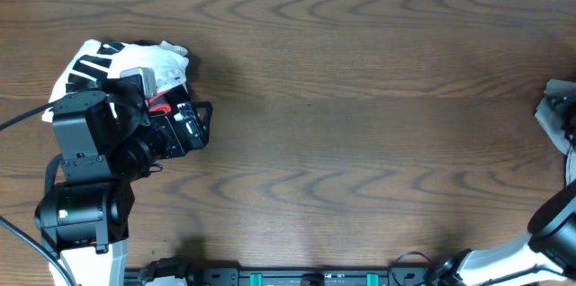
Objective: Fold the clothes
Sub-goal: 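Reach right gripper to the khaki shorts at the right edge, then grasp the khaki shorts with right gripper and drag them toward center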
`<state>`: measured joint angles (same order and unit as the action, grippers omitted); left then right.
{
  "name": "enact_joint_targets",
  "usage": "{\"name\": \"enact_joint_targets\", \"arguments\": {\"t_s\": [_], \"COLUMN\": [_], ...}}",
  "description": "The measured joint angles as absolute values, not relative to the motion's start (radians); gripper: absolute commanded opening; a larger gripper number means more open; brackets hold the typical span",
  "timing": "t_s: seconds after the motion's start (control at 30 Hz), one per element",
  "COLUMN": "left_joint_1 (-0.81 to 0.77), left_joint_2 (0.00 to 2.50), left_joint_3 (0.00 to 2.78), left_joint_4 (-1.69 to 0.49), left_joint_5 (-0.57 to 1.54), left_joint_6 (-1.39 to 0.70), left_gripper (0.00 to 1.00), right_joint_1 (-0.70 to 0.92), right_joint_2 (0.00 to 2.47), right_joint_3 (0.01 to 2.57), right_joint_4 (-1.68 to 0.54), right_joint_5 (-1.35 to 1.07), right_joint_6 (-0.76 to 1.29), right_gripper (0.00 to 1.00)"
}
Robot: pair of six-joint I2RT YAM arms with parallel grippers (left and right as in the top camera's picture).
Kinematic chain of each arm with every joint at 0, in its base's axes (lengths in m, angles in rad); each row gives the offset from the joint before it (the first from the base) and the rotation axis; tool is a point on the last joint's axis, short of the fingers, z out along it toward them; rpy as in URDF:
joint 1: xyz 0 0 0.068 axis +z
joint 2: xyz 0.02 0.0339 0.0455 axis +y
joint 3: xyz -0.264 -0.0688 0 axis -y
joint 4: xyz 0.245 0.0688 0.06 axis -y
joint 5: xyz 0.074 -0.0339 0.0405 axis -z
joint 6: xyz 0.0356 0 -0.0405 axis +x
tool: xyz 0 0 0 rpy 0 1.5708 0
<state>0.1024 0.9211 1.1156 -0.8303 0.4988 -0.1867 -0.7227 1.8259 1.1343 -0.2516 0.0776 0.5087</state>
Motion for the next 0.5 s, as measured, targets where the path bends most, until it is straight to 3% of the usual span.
{"name": "enact_joint_targets", "arguments": {"t_s": [0.03,0.07,0.1,0.13,0.5], "left_joint_1": [0.102,0.102,0.102,0.102,0.102], "left_joint_2": [0.921,0.921,0.921,0.921,0.921], "left_joint_3": [1.116,1.116,1.116,1.116,1.116], "left_joint_4": [-0.83,-0.83,-0.83,-0.83,-0.83], "left_joint_5": [0.499,0.498,0.499,0.499,0.499], "left_joint_6": [-0.187,-0.187,-0.187,-0.187,-0.187], "left_gripper": [0.98,0.98,0.98,0.98,0.98], "right_joint_1": [-0.731,-0.74,-0.747,-0.756,-0.767], "right_joint_2": [1.846,1.866,1.878,1.893,1.861], "right_joint_3": [1.135,1.134,1.134,1.134,1.133], "right_joint_4": [-0.244,-0.237,-0.229,-0.219,-0.182], "right_joint_5": [0.077,0.073,0.069,0.056,-0.334], "right_joint_6": [0.508,0.507,0.507,0.512,0.525], "right_gripper": [0.61,0.31,0.1,0.01,0.01]}}
